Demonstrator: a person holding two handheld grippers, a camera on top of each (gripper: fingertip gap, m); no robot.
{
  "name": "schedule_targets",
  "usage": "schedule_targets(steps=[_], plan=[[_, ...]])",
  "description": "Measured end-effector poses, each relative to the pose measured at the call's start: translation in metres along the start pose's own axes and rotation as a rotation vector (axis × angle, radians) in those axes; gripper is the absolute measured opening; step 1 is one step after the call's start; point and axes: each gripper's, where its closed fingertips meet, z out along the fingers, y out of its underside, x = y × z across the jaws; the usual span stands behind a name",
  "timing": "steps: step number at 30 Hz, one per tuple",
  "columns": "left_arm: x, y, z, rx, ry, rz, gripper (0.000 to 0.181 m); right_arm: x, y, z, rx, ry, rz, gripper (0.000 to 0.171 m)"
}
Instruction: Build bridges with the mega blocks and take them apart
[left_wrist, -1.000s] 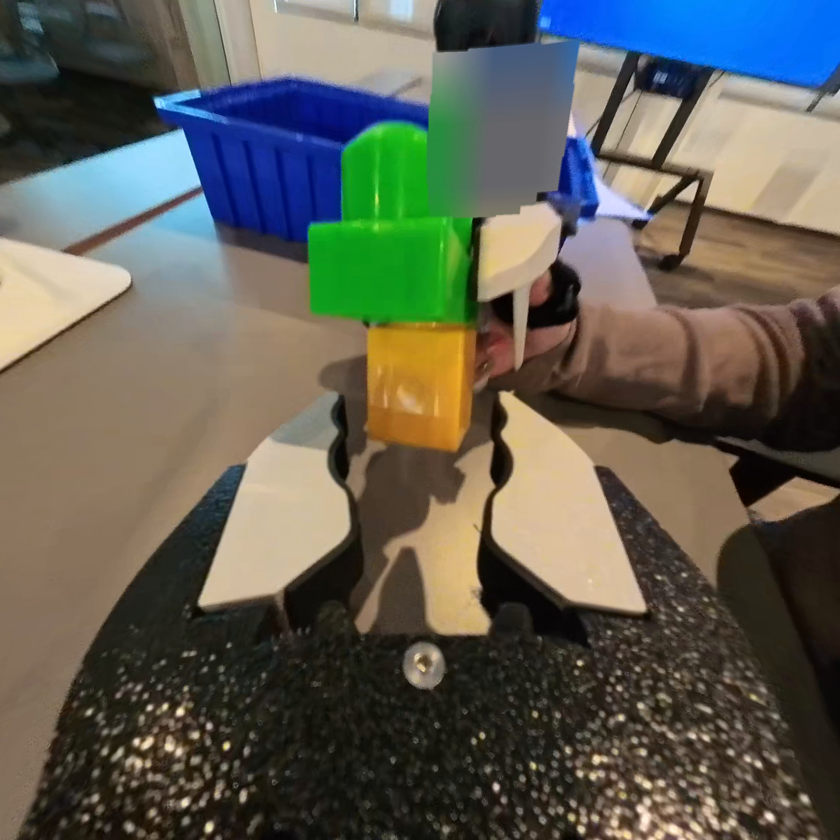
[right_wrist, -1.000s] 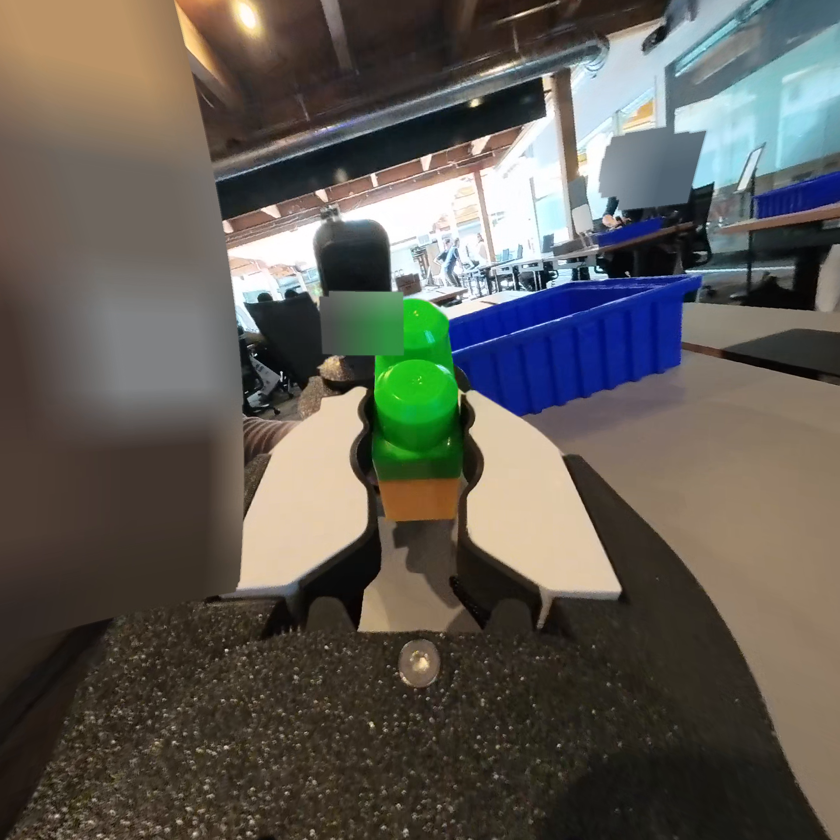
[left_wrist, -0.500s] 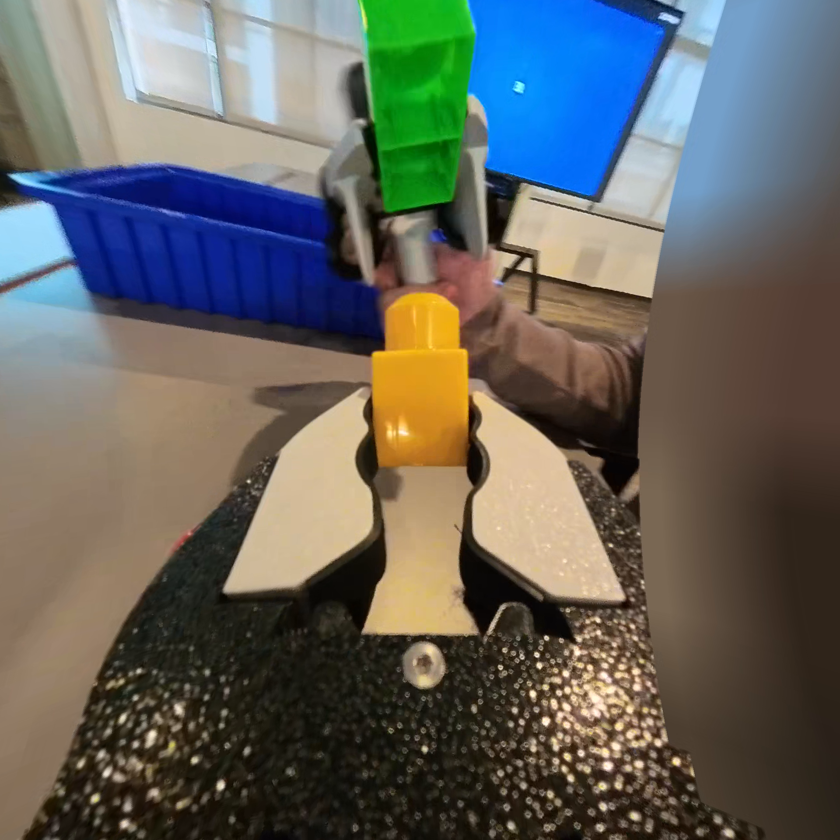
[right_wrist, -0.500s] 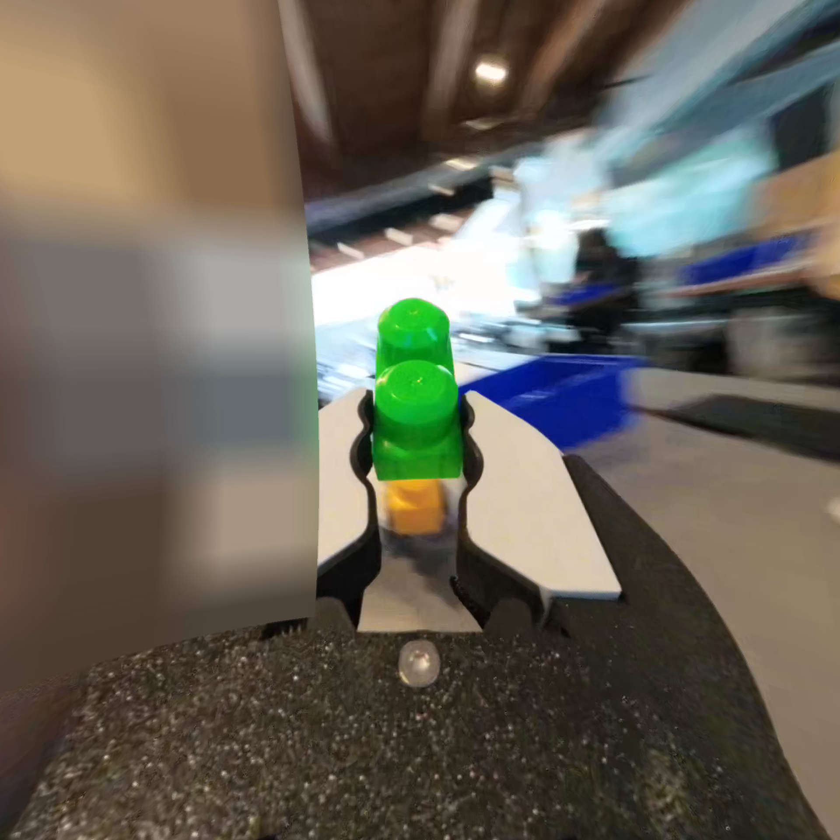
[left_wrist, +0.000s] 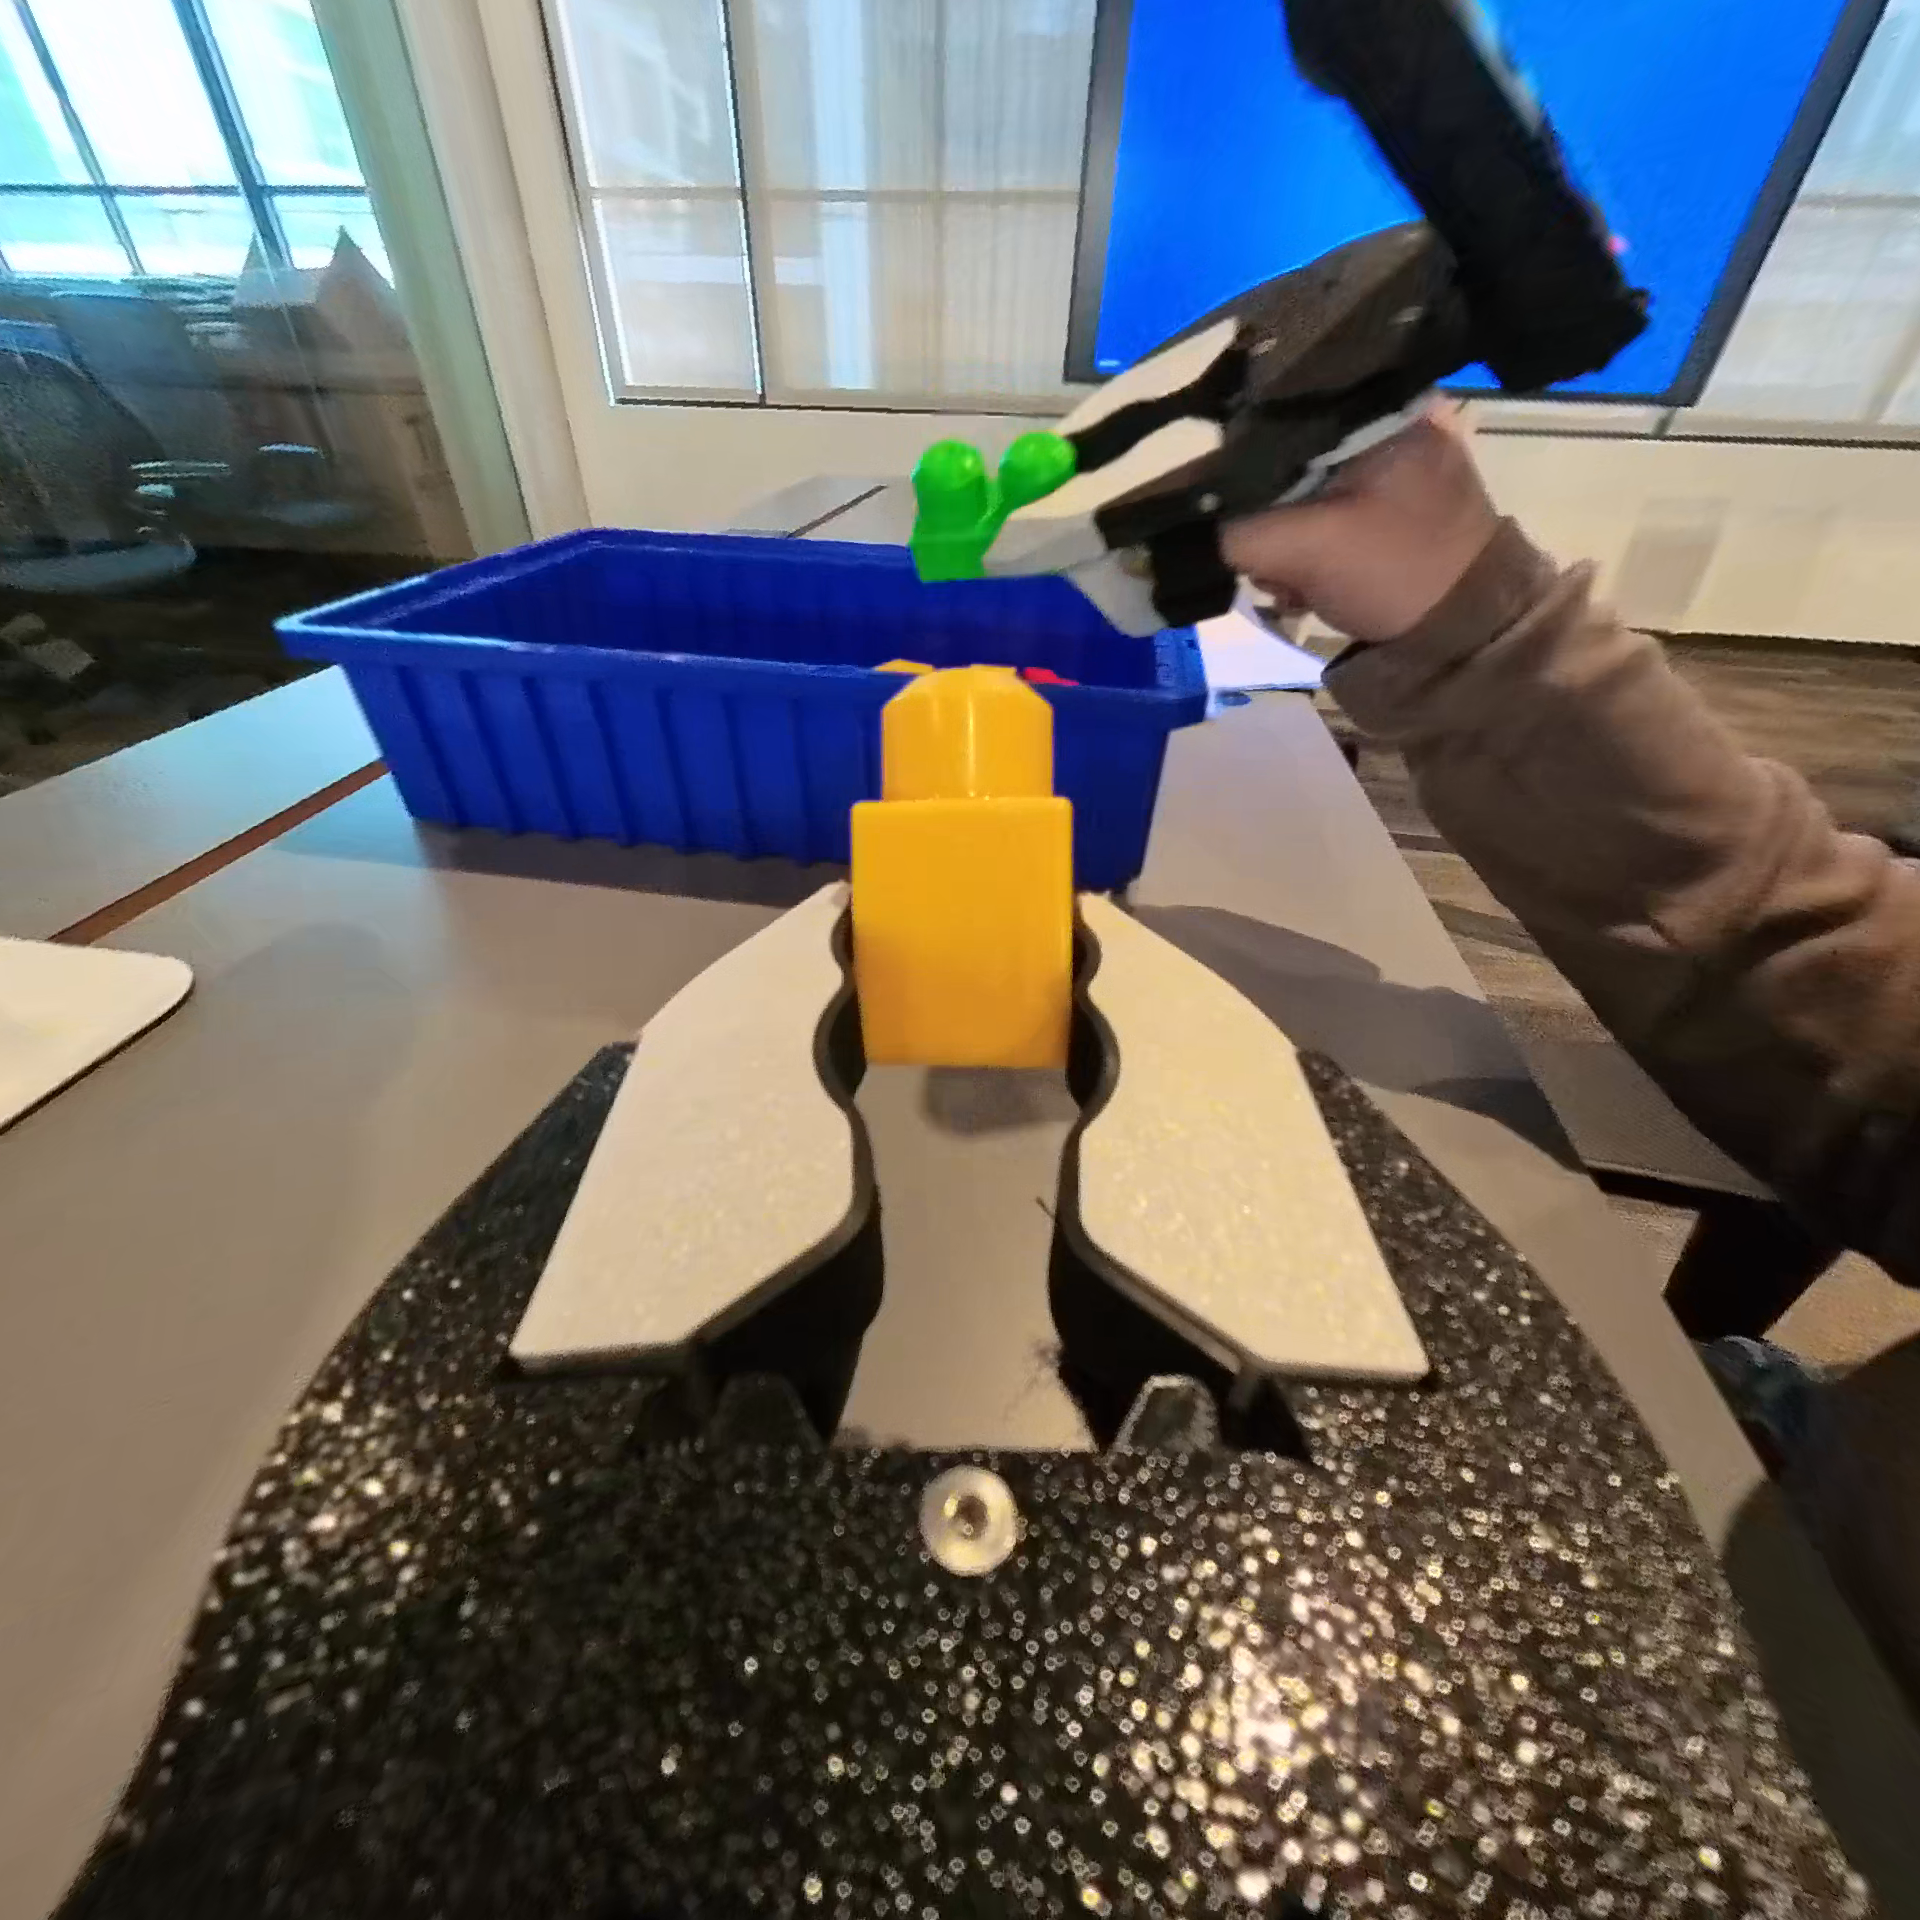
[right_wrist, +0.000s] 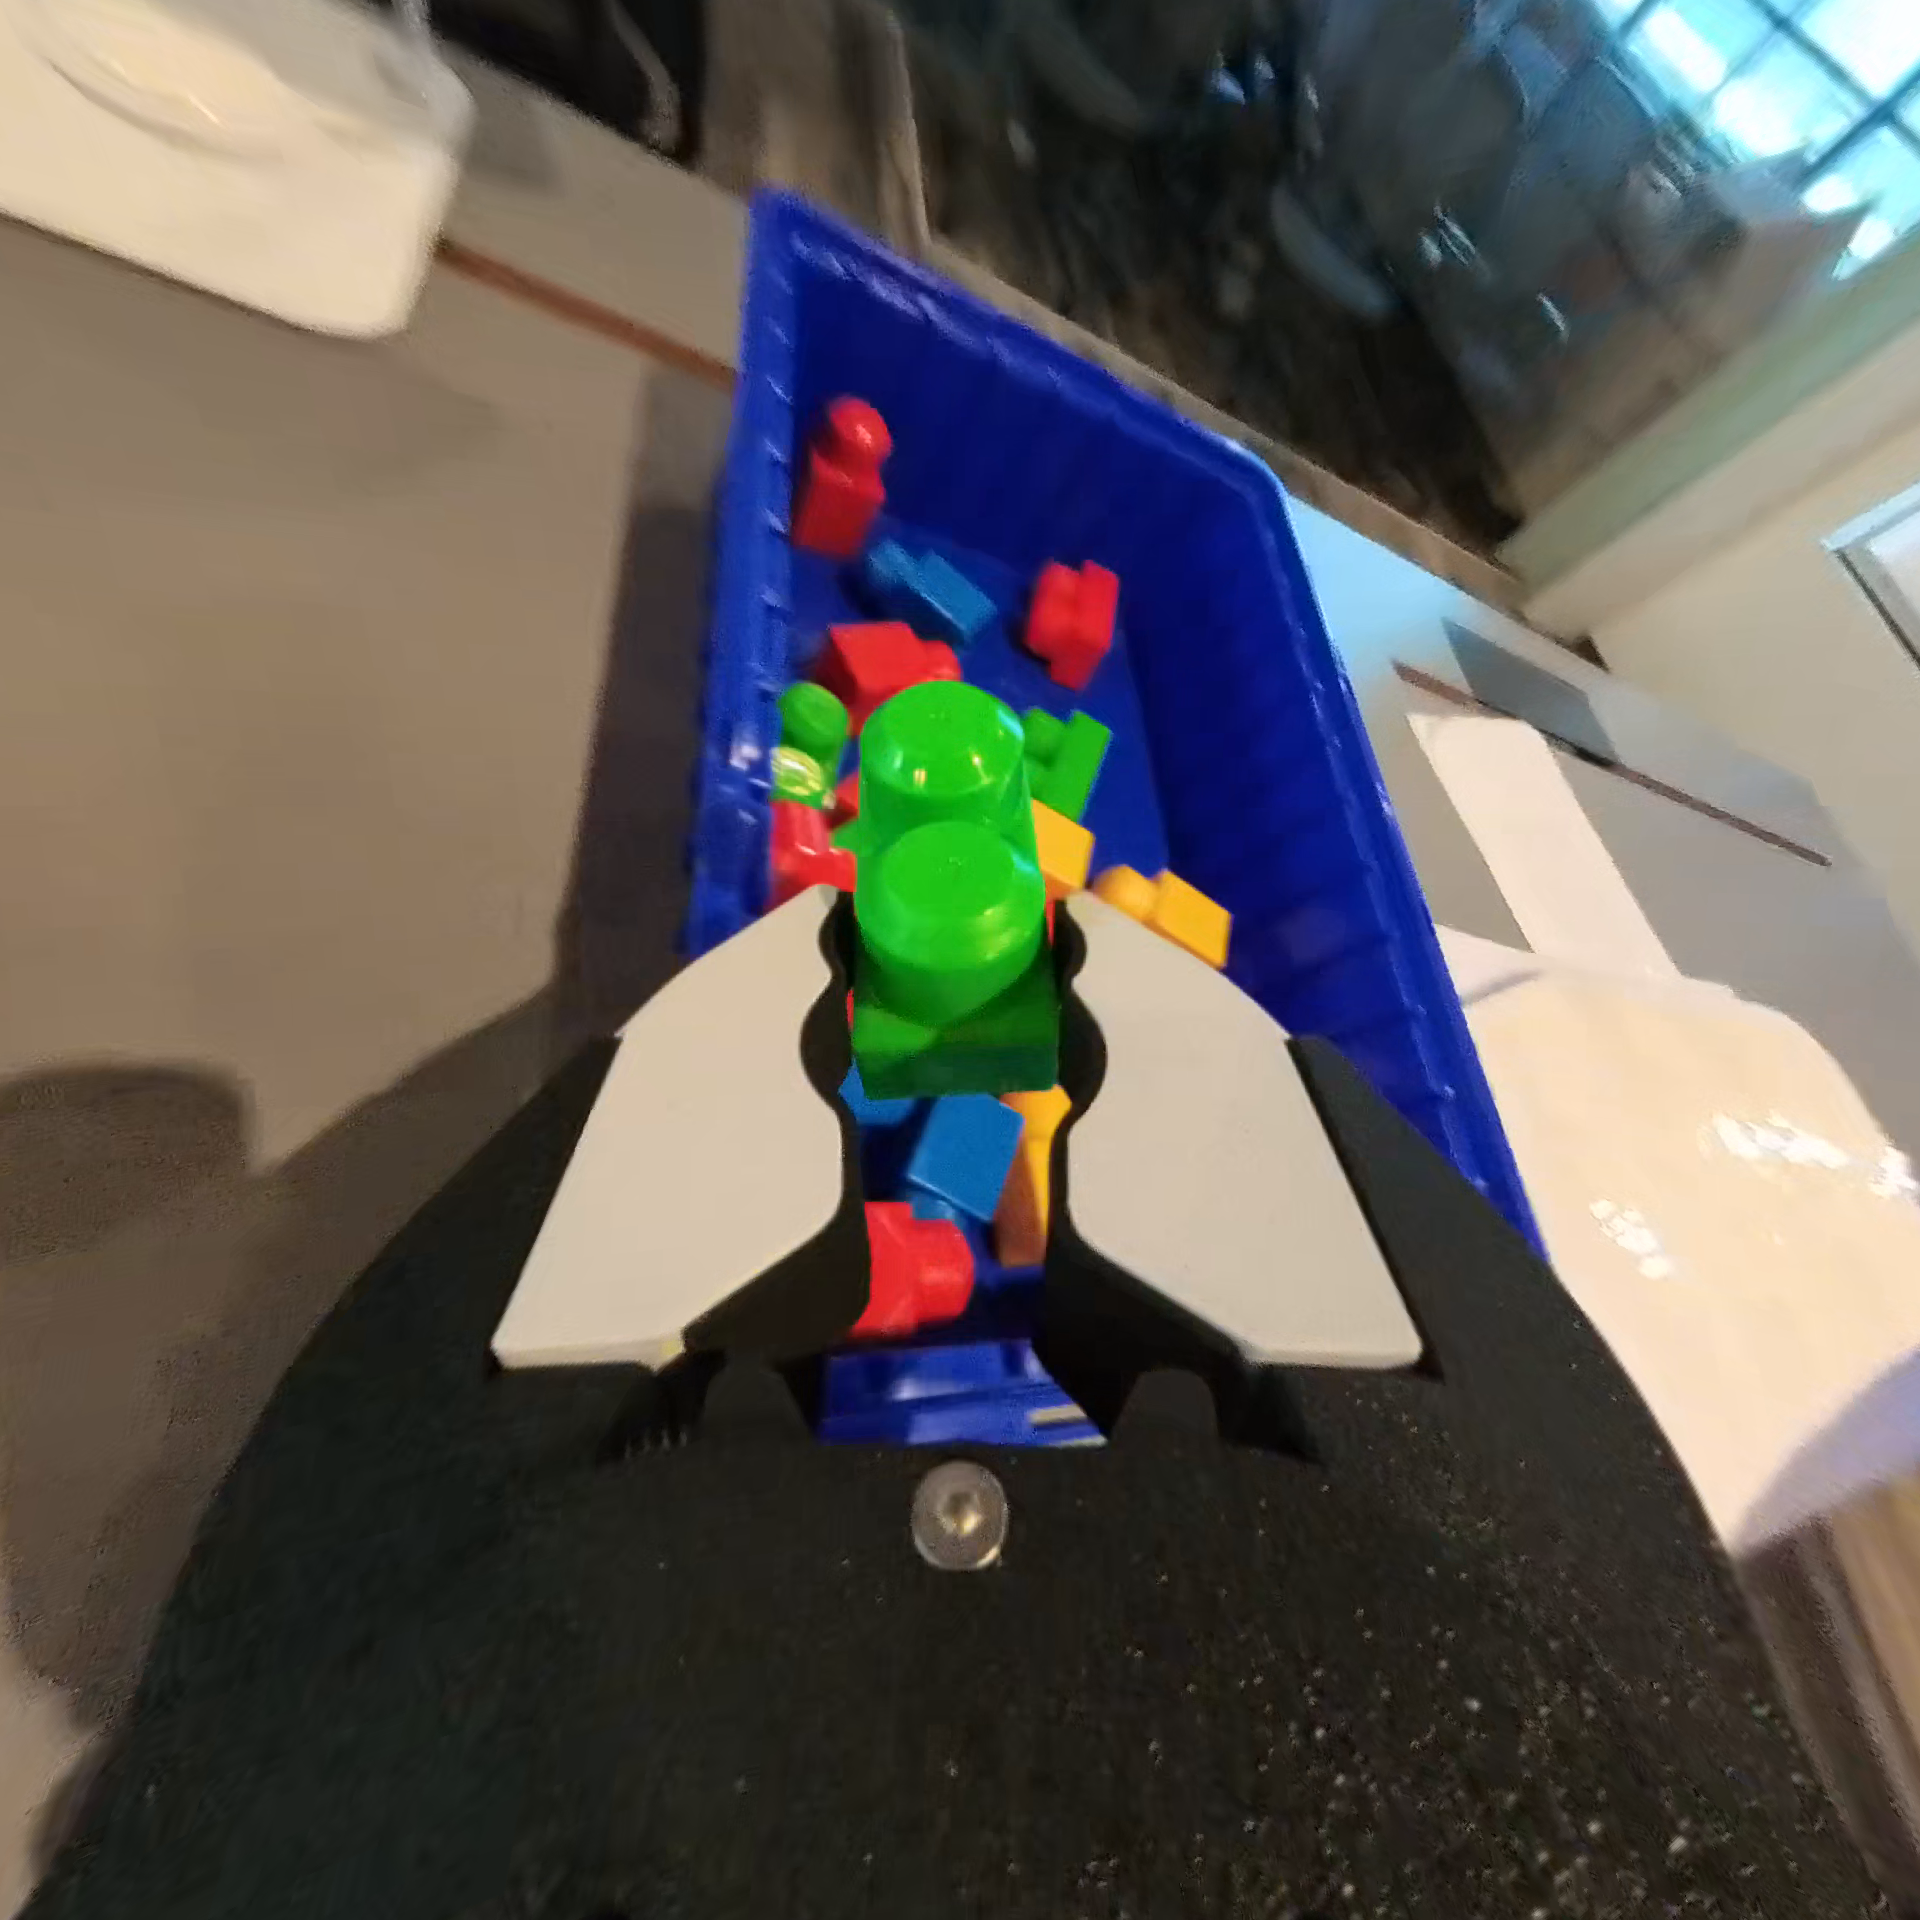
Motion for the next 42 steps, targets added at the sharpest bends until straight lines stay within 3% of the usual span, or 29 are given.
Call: schedule_targets(steps=[4,6,8,10,12,13,14,17,20,23,28,31,36,39,42], plan=[[0.008,0.0,0.004,0.002,0.016,0.01,0.036,0.007,0.015,0.019,-0.078,-0.009,-0.031,0.036],[0.008,-0.001,0.003,0.005,0.009,0.02,0.036,0.005,0.011,0.022,-0.058,-0.034,-0.005,0.071],[0.005,-0.003,0.0,0.012,-0.013,0.04,0.036,-0.004,0.0,0.014,-0.023,-0.092,0.042,0.088],[0.001,-0.006,-0.003,0.018,-0.049,0.075,0.036,-0.038,-0.032,-0.009,0.148,-0.283,0.072,0.076],[-0.004,-0.007,-0.006,0.026,-0.095,0.117,0.036,-0.102,-0.071,-0.056,0.351,-0.717,0.175,0.06],[-0.006,-0.008,-0.007,0.027,-0.118,0.139,0.036,-0.128,-0.083,-0.078,0.386,-0.907,0.242,0.06],[-0.008,-0.008,-0.009,0.026,-0.14,0.163,0.036,-0.149,-0.084,-0.087,0.341,-1.013,0.259,0.063],[-0.01,-0.006,-0.01,0.006,-0.182,0.236,0.036,-0.196,-0.072,-0.084,0.174,-1.093,0.172,0.074],[-0.01,0.0,-0.008,-0.055,-0.207,0.334,0.036,-0.231,-0.075,-0.101,0.133,-1.276,0.205,0.065],[-0.012,0.003,-0.009,-0.092,-0.253,0.408,0.036,-0.238,-0.072,-0.096,0.109,-1.247,0.185,0.041],[-0.011,0.009,-0.009,-0.152,-0.247,0.406,0.036,-0.234,-0.068,-0.091,0.09,-1.218,0.178,0.038],[-0.016,0.016,-0.01,-0.196,-0.247,0.337,0.048,-0.19,-0.07,-0.068,0.141,-0.97,0.171,0.037],[-0.035,0.016,-0.024,-0.214,-0.313,0.254,0.052,-0.065,-0.048,-0.022,0.096,-0.414,0.186,0.036],[-0.051,0.02,-0.038,-0.26,-0.373,0.159,0.063,-0.011,-0.019,-0.004,-0.022,-0.21,0.207,0.037],[-0.066,0.031,-0.055,-0.333,-0.421,0.038,0.081,0.015,0.007,0.01,-0.138,-0.109,0.196,0.037]])
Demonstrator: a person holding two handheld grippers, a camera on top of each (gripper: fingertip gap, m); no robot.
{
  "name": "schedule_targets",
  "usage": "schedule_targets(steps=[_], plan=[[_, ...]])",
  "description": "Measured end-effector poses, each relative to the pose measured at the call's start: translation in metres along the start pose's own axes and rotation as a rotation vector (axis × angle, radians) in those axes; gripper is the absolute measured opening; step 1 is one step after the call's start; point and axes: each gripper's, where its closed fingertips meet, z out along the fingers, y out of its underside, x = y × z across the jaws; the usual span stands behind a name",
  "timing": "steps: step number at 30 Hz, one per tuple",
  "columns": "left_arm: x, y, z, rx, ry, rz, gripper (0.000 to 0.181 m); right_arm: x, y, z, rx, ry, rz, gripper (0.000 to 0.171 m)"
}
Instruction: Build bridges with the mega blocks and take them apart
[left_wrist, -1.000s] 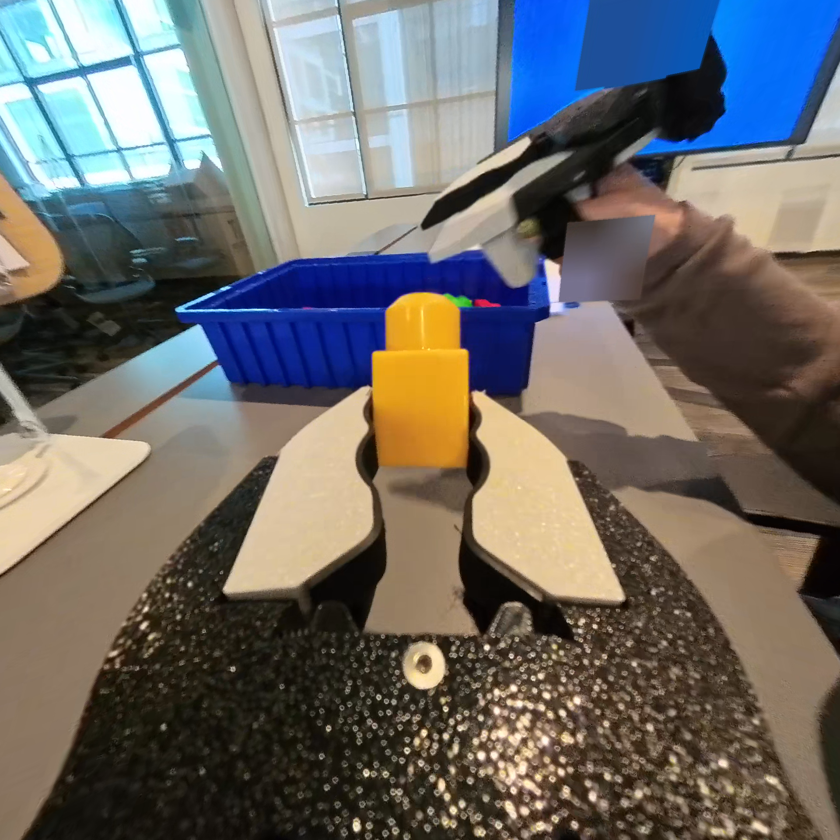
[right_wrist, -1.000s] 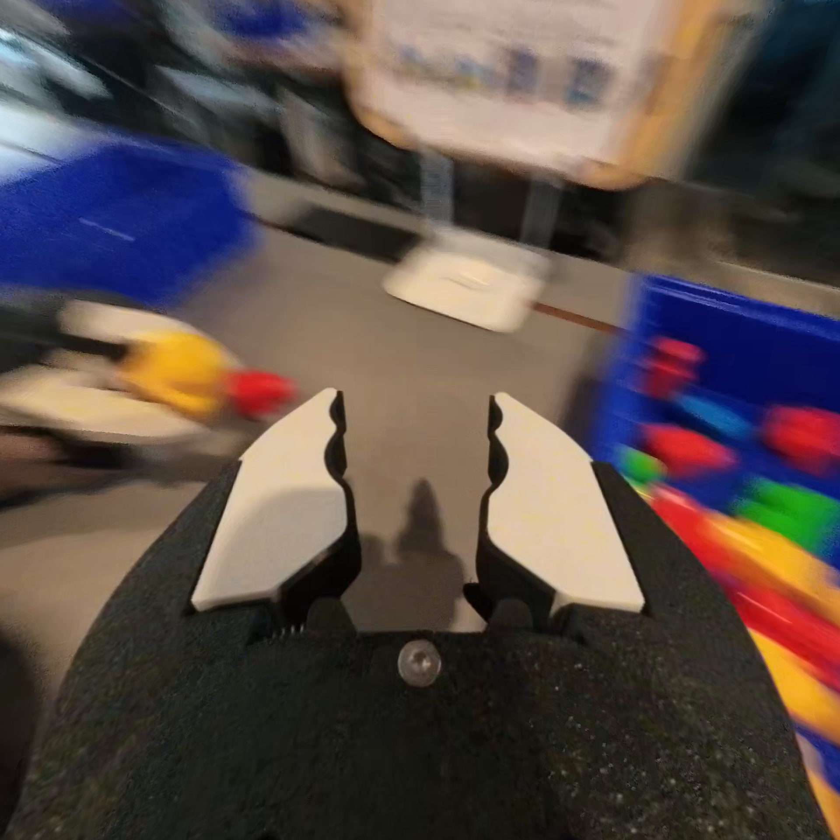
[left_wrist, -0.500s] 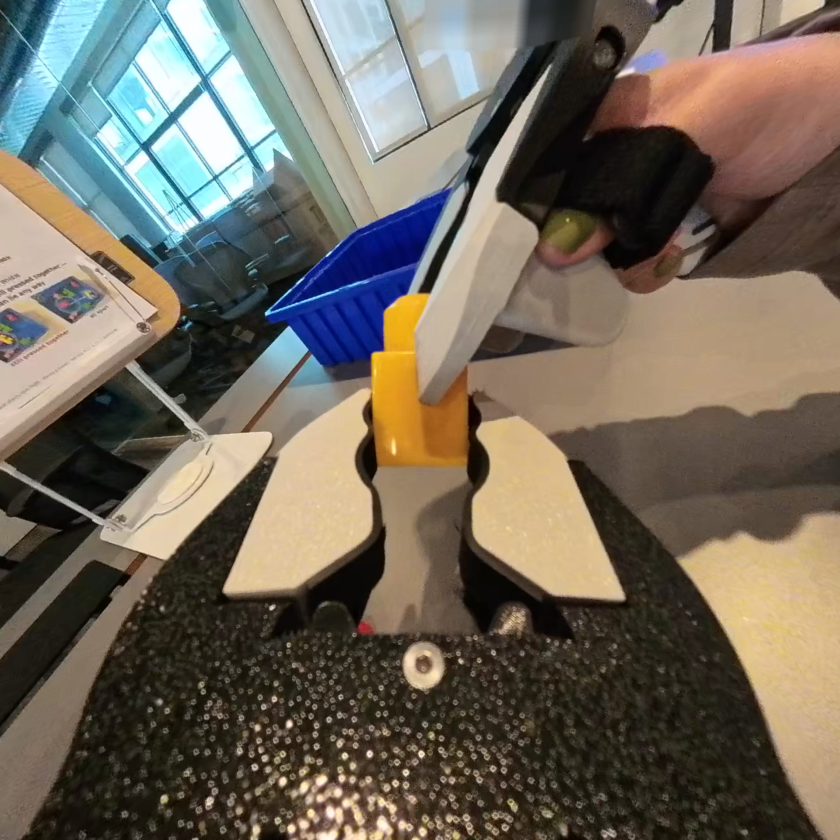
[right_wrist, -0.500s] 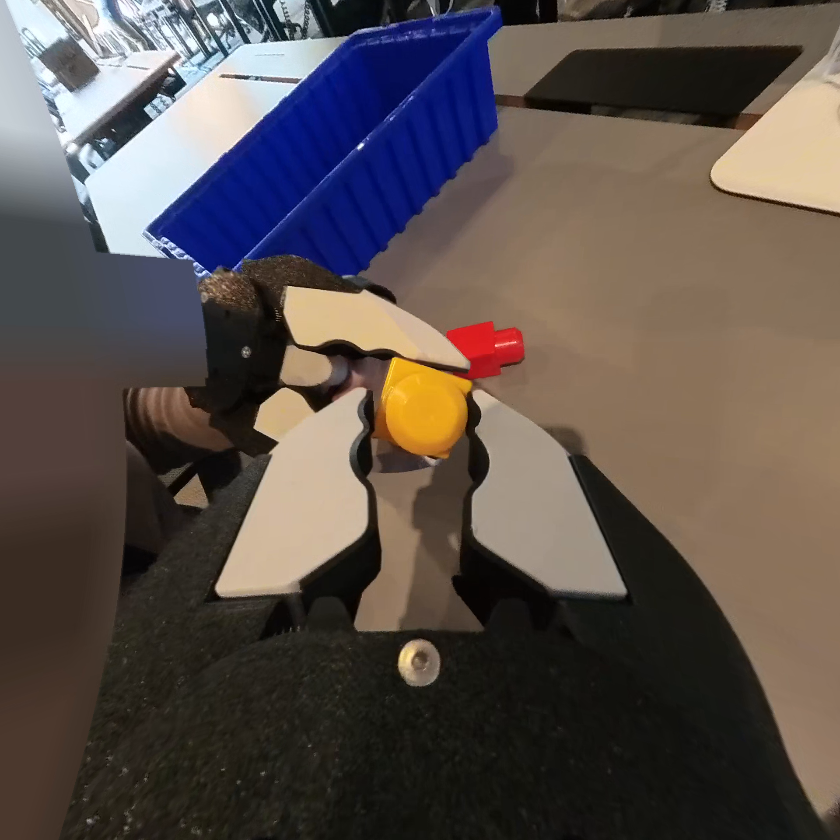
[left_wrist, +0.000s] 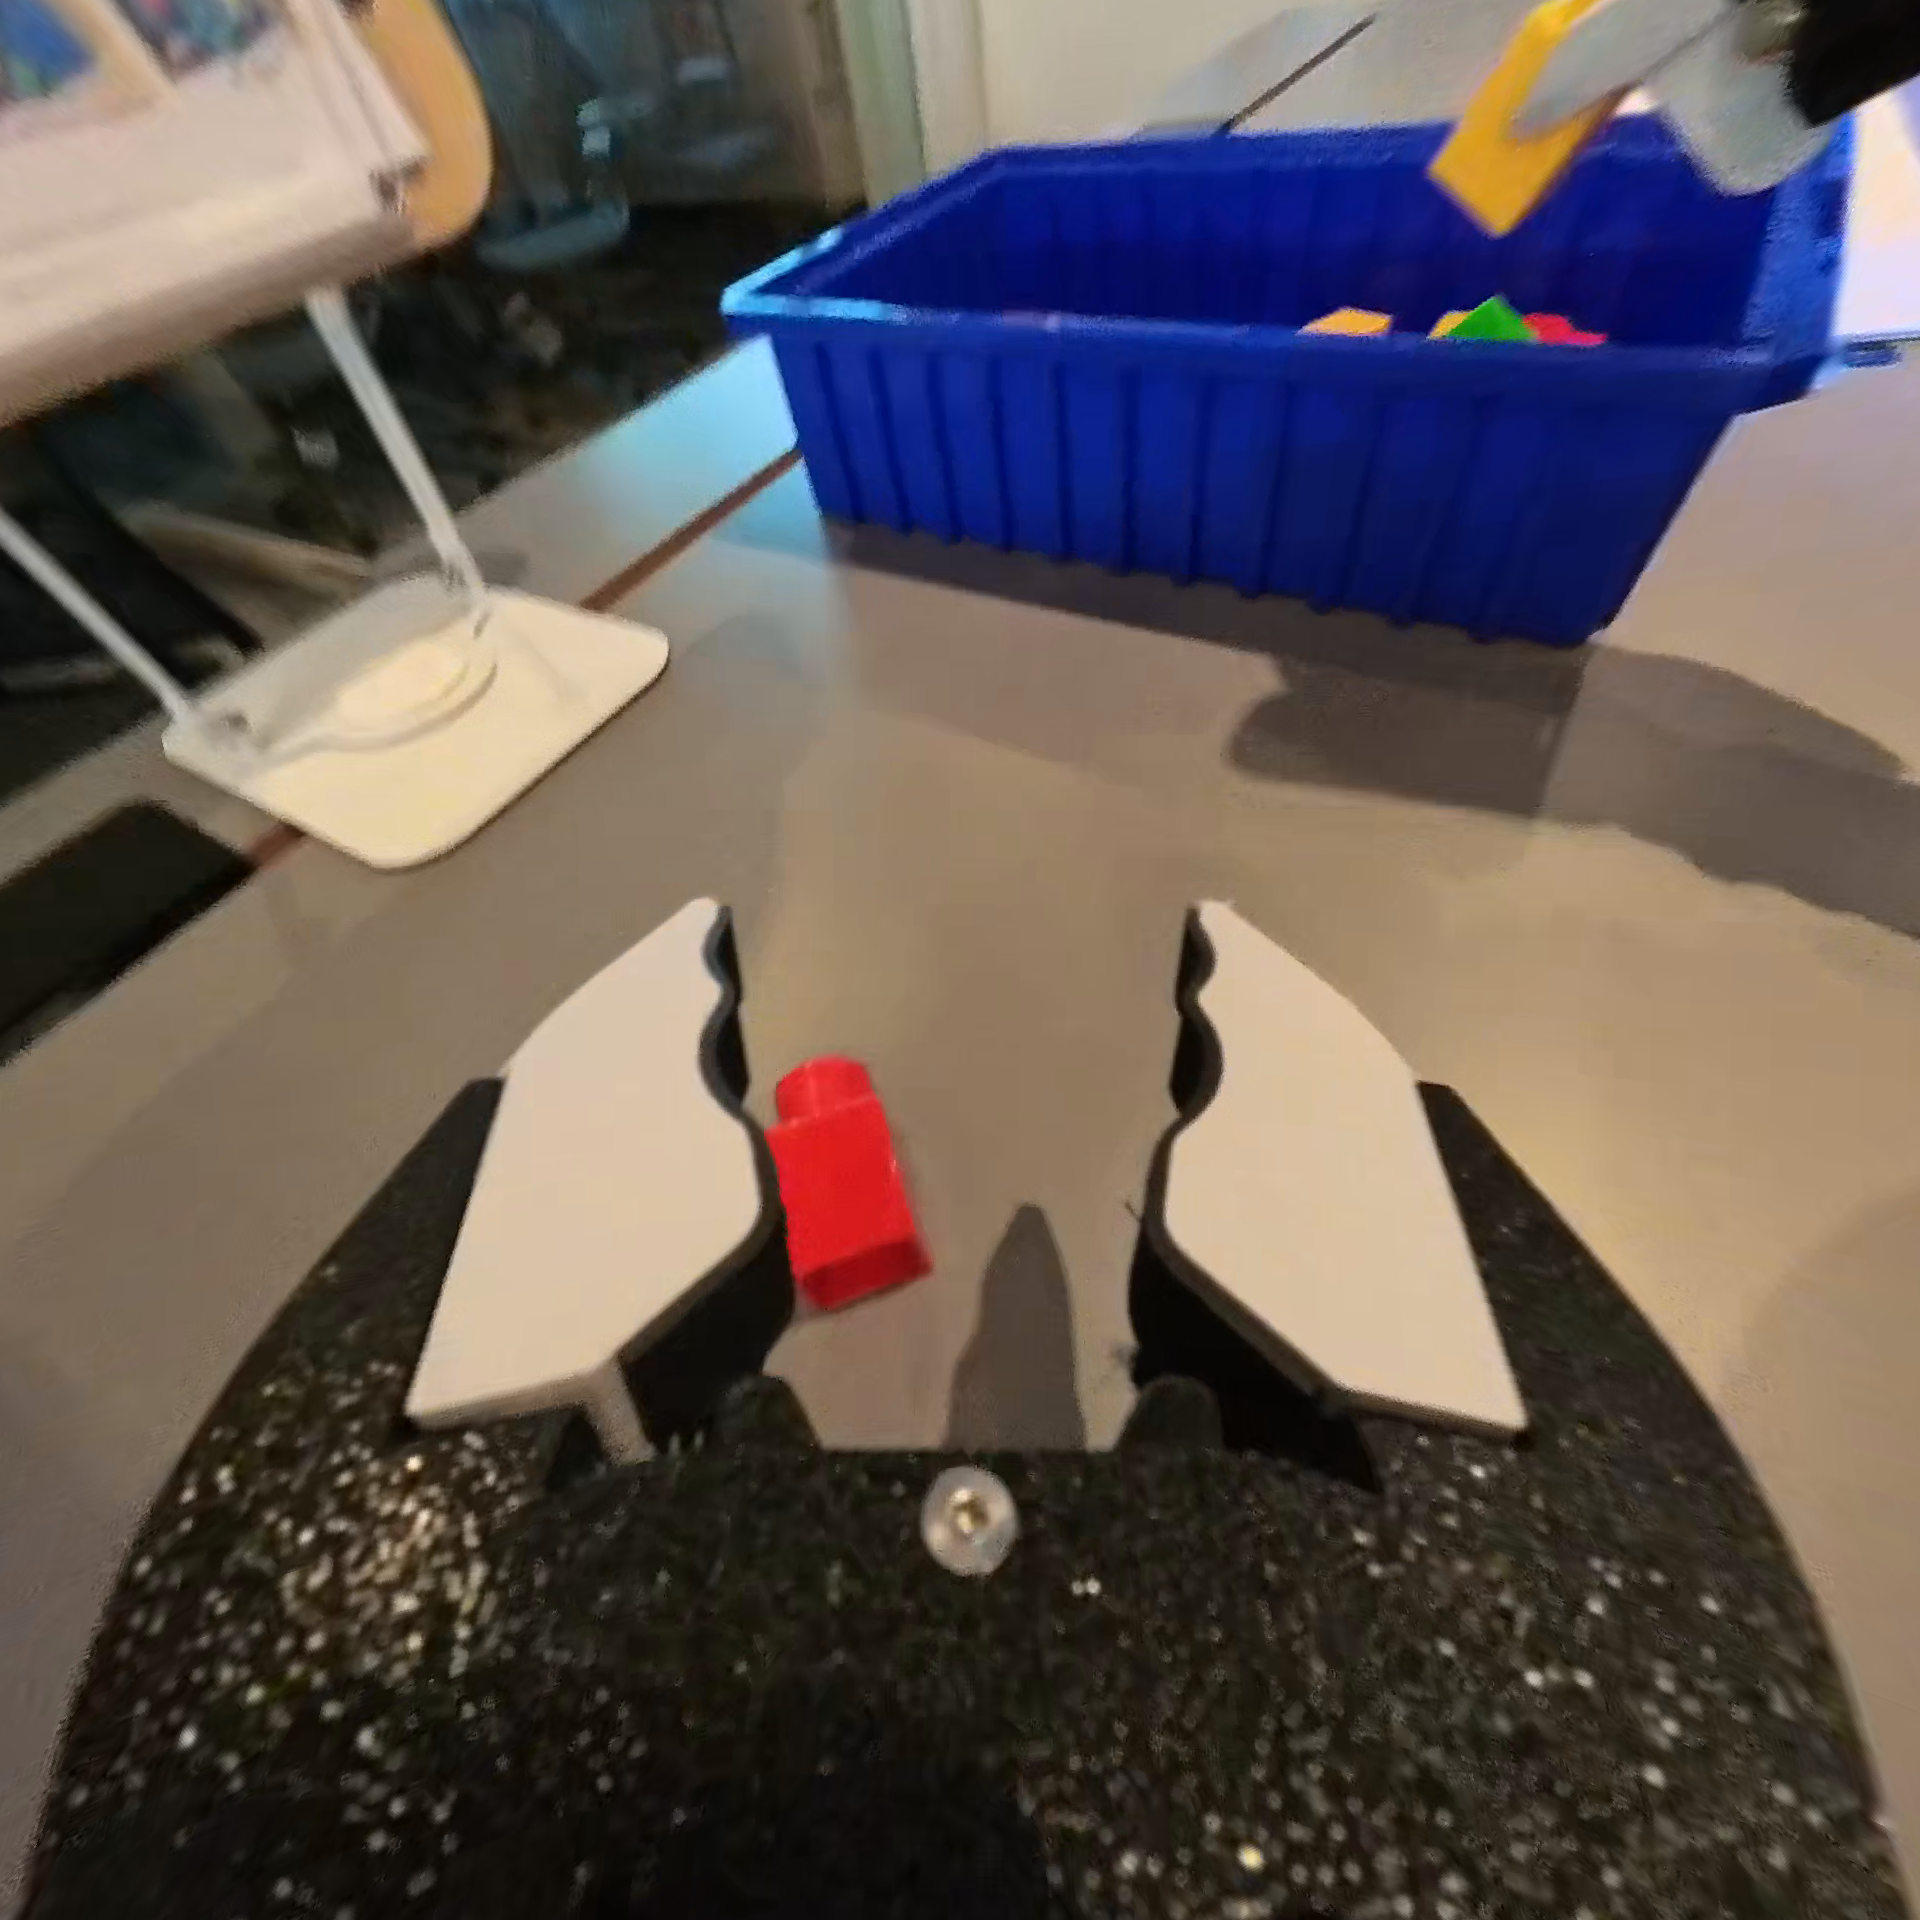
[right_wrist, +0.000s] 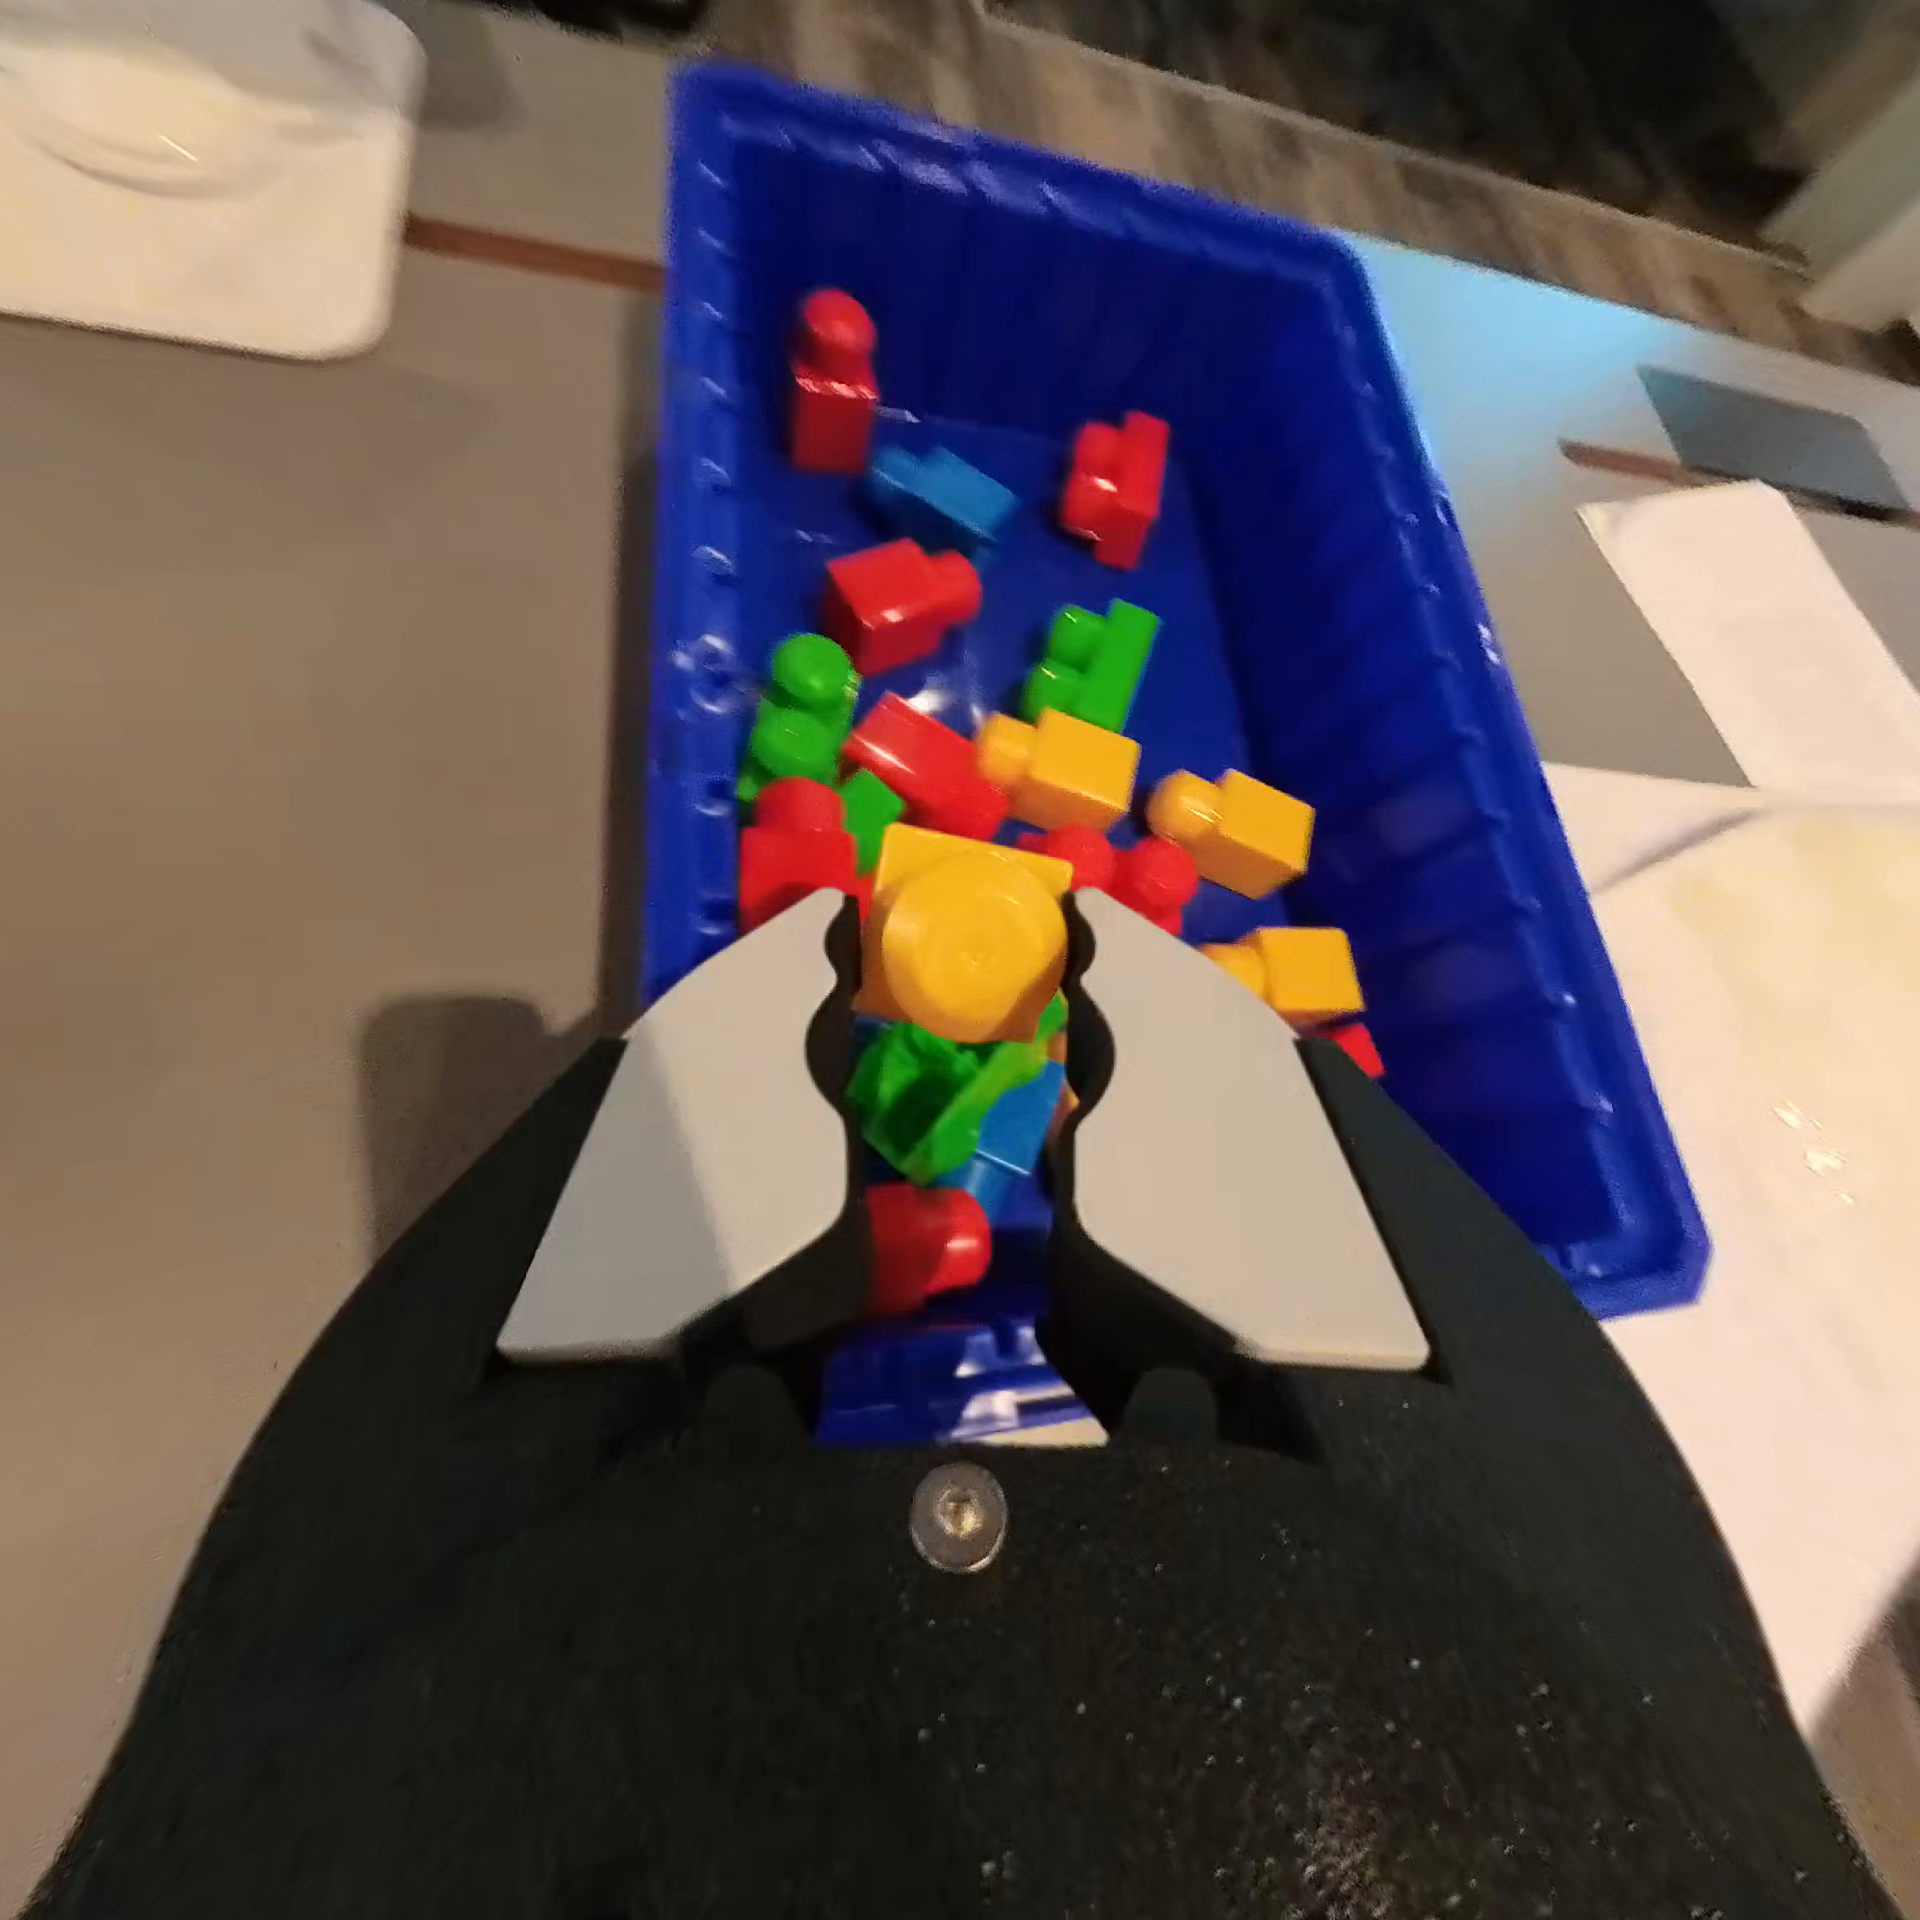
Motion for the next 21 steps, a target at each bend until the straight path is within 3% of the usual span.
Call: schedule_targets(steps=[6,8,9,13,19,21], plan=[[-0.022,0.037,-0.003,-0.171,-0.01,-0.125,0.093,0.01,0.015,0.015,-0.076,0.025,-0.02,0.042],[-0.023,0.049,0.0,-0.225,0.004,-0.13,0.091,0.0,0.004,0.008,-0.002,-0.012,0.016,0.078],[-0.023,0.053,0.001,-0.237,0.007,-0.126,0.087,-0.01,-0.004,0.002,0.044,-0.044,0.009,0.083],[-0.026,0.068,0.006,-0.306,-0.013,-0.084,0.078,-0.109,-0.048,-0.036,0.33,-0.415,-0.153,0.072],[-0.028,0.092,0.018,-0.428,-0.026,-0.066,0.071,-0.216,-0.039,-0.04,0.295,-0.772,-0.344,0.078],[-0.032,0.094,0.02,-0.436,-0.05,-0.052,0.046,-0.241,-0.032,-0.041,0.282,-0.893,-0.339,0.078]])
